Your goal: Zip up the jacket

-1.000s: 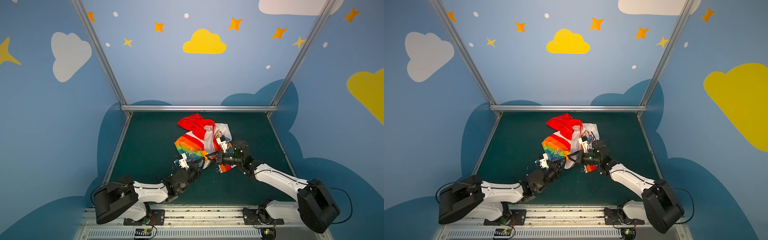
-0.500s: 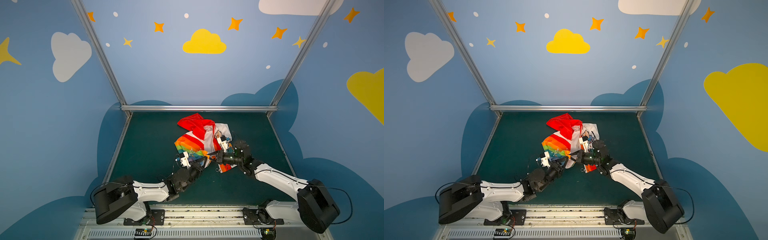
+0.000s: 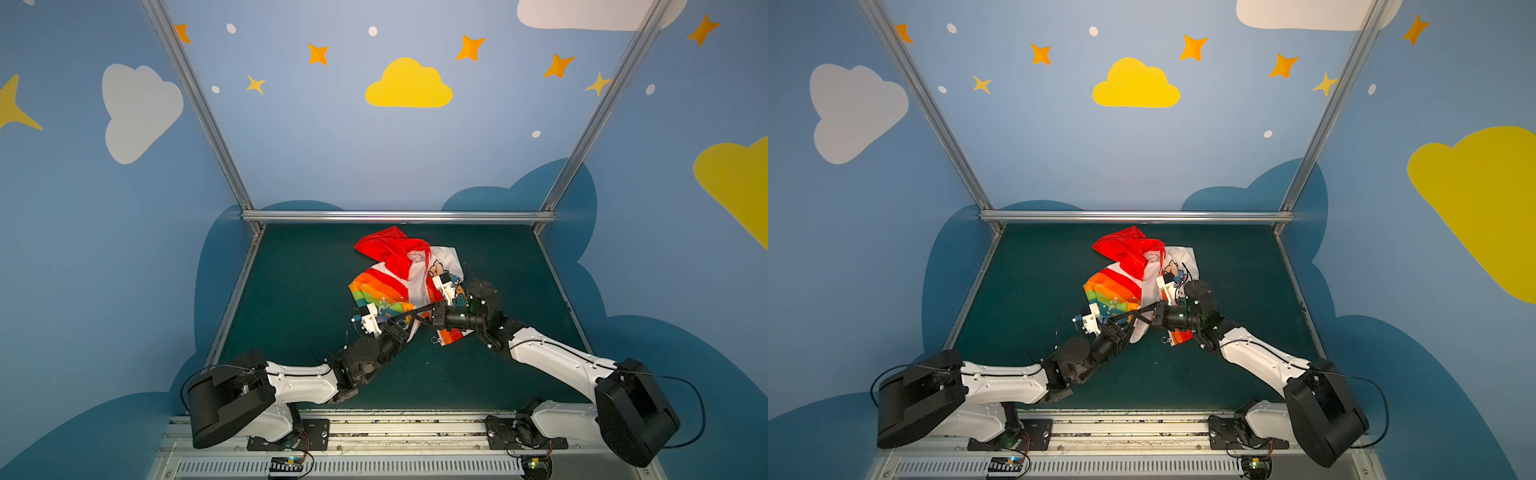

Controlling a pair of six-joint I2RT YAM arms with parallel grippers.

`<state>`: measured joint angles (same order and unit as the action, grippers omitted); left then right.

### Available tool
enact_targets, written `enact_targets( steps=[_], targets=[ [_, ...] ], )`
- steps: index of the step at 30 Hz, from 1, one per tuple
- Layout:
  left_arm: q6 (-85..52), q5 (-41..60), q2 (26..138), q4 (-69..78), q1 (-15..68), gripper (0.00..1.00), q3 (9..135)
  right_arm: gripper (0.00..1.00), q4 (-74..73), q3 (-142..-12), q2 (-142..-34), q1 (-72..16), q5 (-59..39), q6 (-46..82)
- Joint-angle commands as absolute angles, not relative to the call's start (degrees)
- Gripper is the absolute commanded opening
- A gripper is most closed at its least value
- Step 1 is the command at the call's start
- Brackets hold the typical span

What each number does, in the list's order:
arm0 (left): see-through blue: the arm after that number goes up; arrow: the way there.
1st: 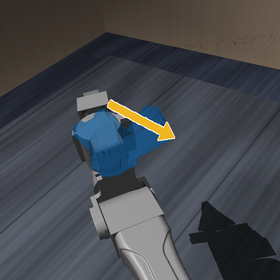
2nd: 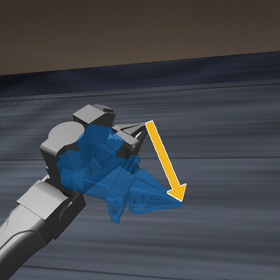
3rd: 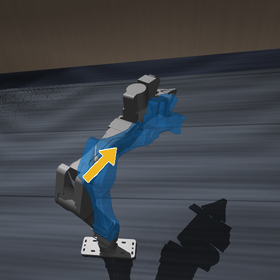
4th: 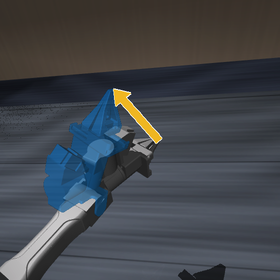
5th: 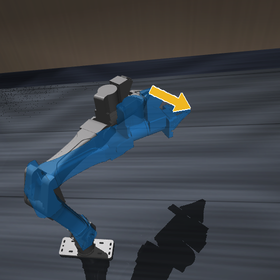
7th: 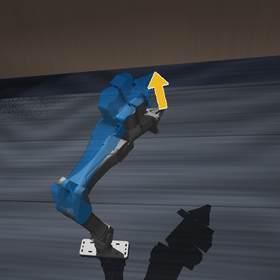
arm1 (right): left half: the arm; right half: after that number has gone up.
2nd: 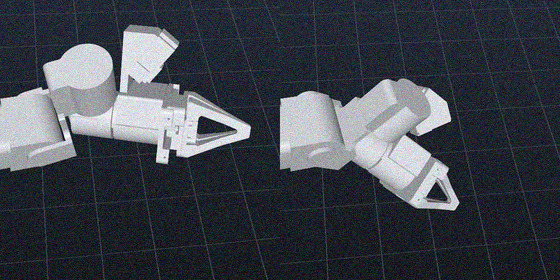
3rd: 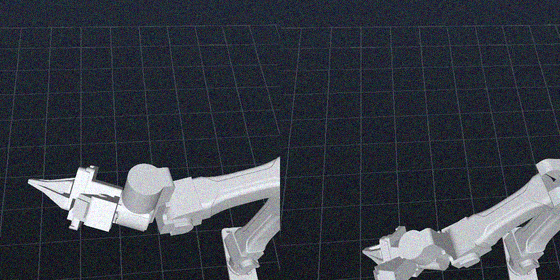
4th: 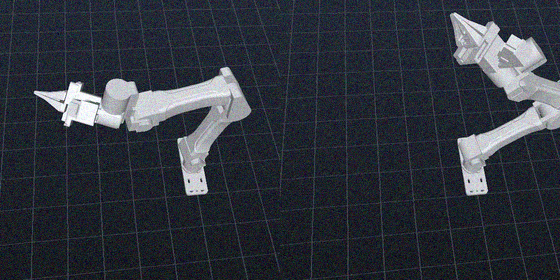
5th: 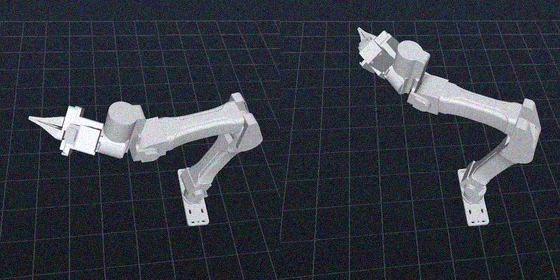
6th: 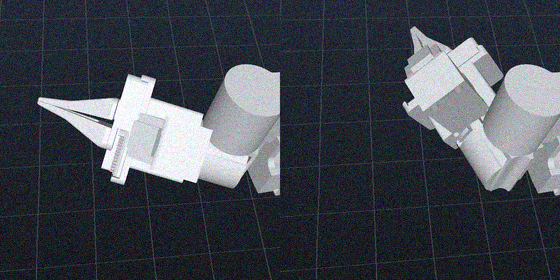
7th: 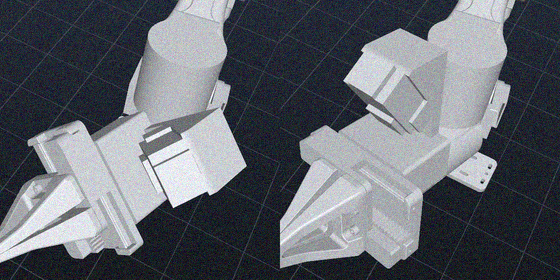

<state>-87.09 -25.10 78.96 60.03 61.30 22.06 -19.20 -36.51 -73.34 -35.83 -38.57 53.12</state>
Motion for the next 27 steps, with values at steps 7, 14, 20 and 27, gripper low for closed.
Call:
enact_targets(
  steps=[7,14,20,27],
  targets=[
    [-87.7,-25.8,77.8,58.6,61.5,0.31,21.8,0.0,-17.2,-36.9,-71.4,-35.8,-39.0,51.5],
    [-87.8,-25.7,76.8,56.1,61.5,0.26,22.1,0.0,-15.2,-37.2,-70.4,-35.3,-38.9,50.3],
    [-88.3,-25.8,76.8,55.2,61.5,0.22,22.0,0.0,-13.0,-37.7,-69.6,-34.5,-39.4,49.0],
    [-88.1,-25.3,76.1,53.4,61.5,0.16,22.7,0.0,-11.2,-38.2,-69.2,-33.9,-40.0,47.6]
  ],
)
